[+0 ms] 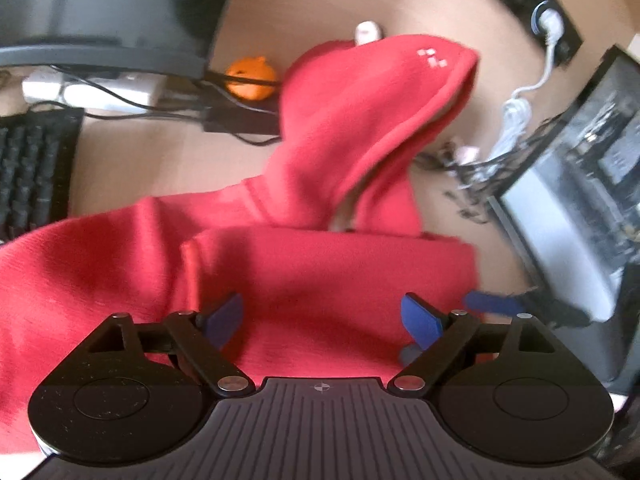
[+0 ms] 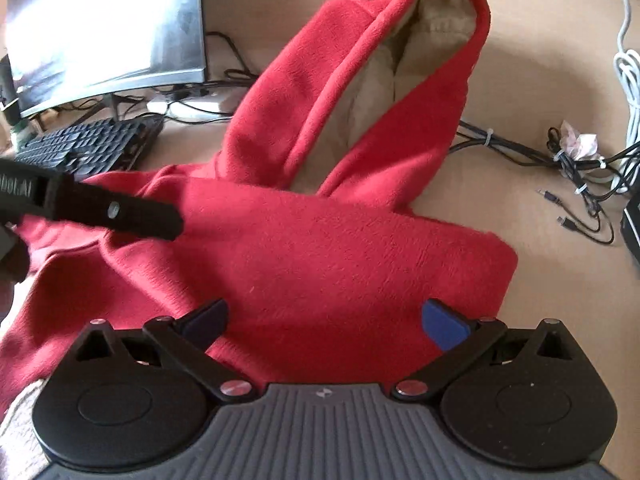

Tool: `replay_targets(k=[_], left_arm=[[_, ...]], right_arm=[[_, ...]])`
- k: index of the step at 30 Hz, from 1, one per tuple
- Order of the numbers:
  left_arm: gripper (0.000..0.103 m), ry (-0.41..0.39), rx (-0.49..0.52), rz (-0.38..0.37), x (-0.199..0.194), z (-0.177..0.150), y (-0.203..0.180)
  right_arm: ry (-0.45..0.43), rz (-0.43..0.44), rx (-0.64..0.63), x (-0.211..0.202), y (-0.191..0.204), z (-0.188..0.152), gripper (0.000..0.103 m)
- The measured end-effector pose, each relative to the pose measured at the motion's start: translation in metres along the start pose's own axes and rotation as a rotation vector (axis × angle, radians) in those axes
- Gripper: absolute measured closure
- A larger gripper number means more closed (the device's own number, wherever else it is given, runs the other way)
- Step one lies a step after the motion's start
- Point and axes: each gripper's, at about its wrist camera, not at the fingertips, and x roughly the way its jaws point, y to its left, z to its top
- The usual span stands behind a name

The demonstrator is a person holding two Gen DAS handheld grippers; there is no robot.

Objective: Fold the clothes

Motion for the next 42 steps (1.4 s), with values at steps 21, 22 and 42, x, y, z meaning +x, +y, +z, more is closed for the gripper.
replay_targets(k=[21,22,42], left_arm=[[0.01,0.016,-0.004,0.072,0.019,-0.003,0.002],[0.01,0.016,-0.01,0.072,0.017,-0.003,0.002],[0.01,-0.065,-0.069,0.278,-0.081,-0.047,0.034]], right_arm=[[-0.014,-0.025,-0.053,0.011,-0.015,0.005,0.0],[-0.023,-0.011,-0.049,0.006,-0.015,0.004,0.0],[-0.08,-0.101,-0.045,-0.057,-0.007,-0.017,0.0]])
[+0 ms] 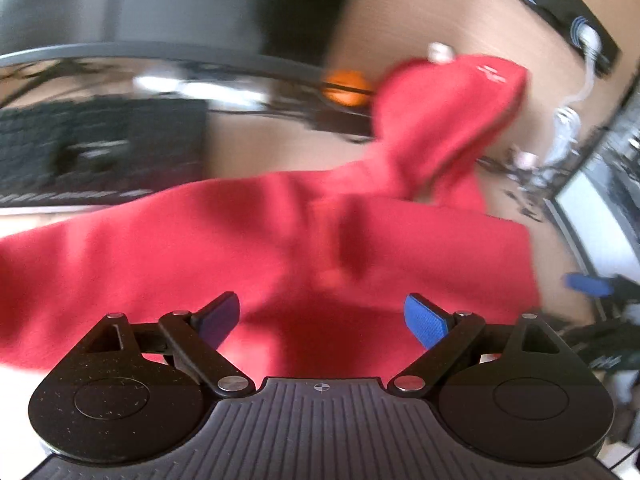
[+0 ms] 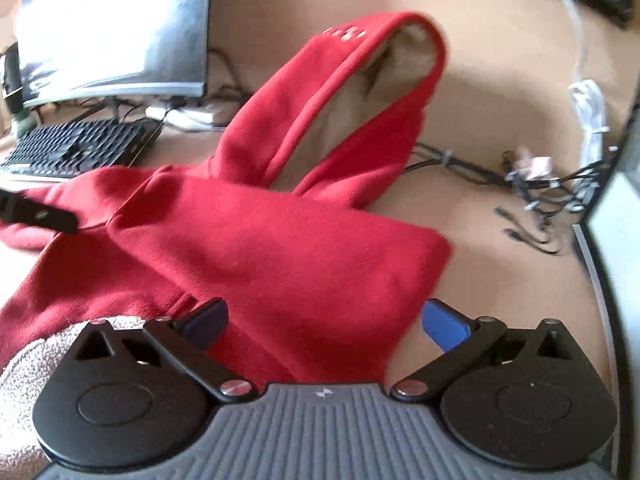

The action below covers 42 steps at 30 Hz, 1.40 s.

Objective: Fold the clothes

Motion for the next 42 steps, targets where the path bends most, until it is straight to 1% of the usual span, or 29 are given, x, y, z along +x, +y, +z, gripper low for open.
replay_targets(k=[4,7,9,11,14,16,17,18,21,23,24,25,26,28,29,30,31,32,35,37,38,40,42], left_arm=[[0.011,-0.063,-0.101,0.119,-0.028,-0.011,0.05],[0.015,-0.144,-0.131,0.227,-0.05,-0.019,0.077],[0.015,-0.193,-0.164,0.295,-0.063,-0.026,0.095],[0.015,-0.214,-0.201,0.35,-0.068,-0.03,0.112],[0.014,-0.216,-0.214,0.448,-0.063,-0.032,0.134],[0.016,-0.201,-0.223,0.474,-0.056,-0.032,0.147],[0.018,-0.189,-0.228,0.466,-0.051,-0.031,0.152],[0.022,-0.178,-0.232,0.459,-0.046,-0.03,0.155],[0.023,-0.154,-0.231,0.442,-0.033,-0.026,0.16],[0.024,-0.15,-0.221,0.444,-0.029,-0.026,0.16],[0.027,-0.151,-0.213,0.448,-0.029,-0.026,0.158],[0.033,-0.151,-0.205,0.452,-0.028,-0.027,0.157],[0.036,-0.152,-0.197,0.456,-0.028,-0.027,0.156],[0.052,-0.157,-0.173,0.467,-0.029,-0.027,0.154],[0.057,-0.165,-0.156,0.467,-0.032,-0.025,0.152],[0.066,-0.172,-0.14,0.467,-0.035,-0.024,0.15],[0.069,-0.18,-0.123,0.468,-0.039,-0.023,0.148],[0.071,-0.194,-0.1,0.465,-0.043,-0.02,0.143],[0.074,-0.278,0.008,0.441,-0.067,-0.003,0.11],[0.074,-0.349,0.104,0.406,-0.083,0.012,0.078],[0.074,-0.385,0.15,0.376,-0.09,0.02,0.059],[0.074,-0.443,0.21,0.285,-0.102,0.037,0.021],[0.074,-0.477,0.257,0.199,-0.104,0.05,-0.014]], right_arm=[[0.0,-0.04,0.044,-0.009,-0.008,0.002,0.0],[-0.005,-0.044,0.066,-0.011,-0.005,0.004,0.0],[0.003,-0.039,0.067,-0.011,0.001,0.004,0.0],[0.01,-0.03,0.058,-0.01,0.009,0.004,0.0],[0.013,-0.02,0.034,-0.008,0.024,0.007,0.0],[0.009,-0.012,0.023,-0.011,0.033,0.009,0.0],[0.006,-0.01,0.014,-0.014,0.036,0.01,0.0],[0.003,-0.008,0.006,-0.016,0.04,0.01,0.0],[0.0,-0.013,-0.015,-0.023,0.046,0.011,0.0],[0.004,-0.022,-0.016,-0.025,0.045,0.011,0.0],[0.006,-0.03,-0.014,-0.026,0.044,0.011,0.0],[0.006,-0.034,-0.012,-0.027,0.042,0.011,0.0],[0.006,-0.038,-0.006,-0.028,0.041,0.01,0.0],[0.006,-0.045,0.008,-0.03,0.037,0.009,0.0],[0.006,-0.047,0.015,-0.03,0.035,0.009,0.0],[0.006,-0.049,0.02,-0.03,0.034,0.008,0.0],[0.006,-0.051,0.025,-0.031,0.032,0.007,0.0],[0.004,-0.052,0.028,-0.031,0.031,0.006,0.0],[-0.005,-0.052,0.037,-0.034,0.025,0.005,0.0],[-0.016,-0.05,0.046,-0.036,0.018,0.006,0.0],[-0.022,-0.049,0.055,-0.037,0.015,0.006,0.0],[-0.032,-0.047,0.074,-0.039,0.007,0.006,0.0],[-0.039,-0.047,0.092,-0.041,-0.001,0.006,0.0]])
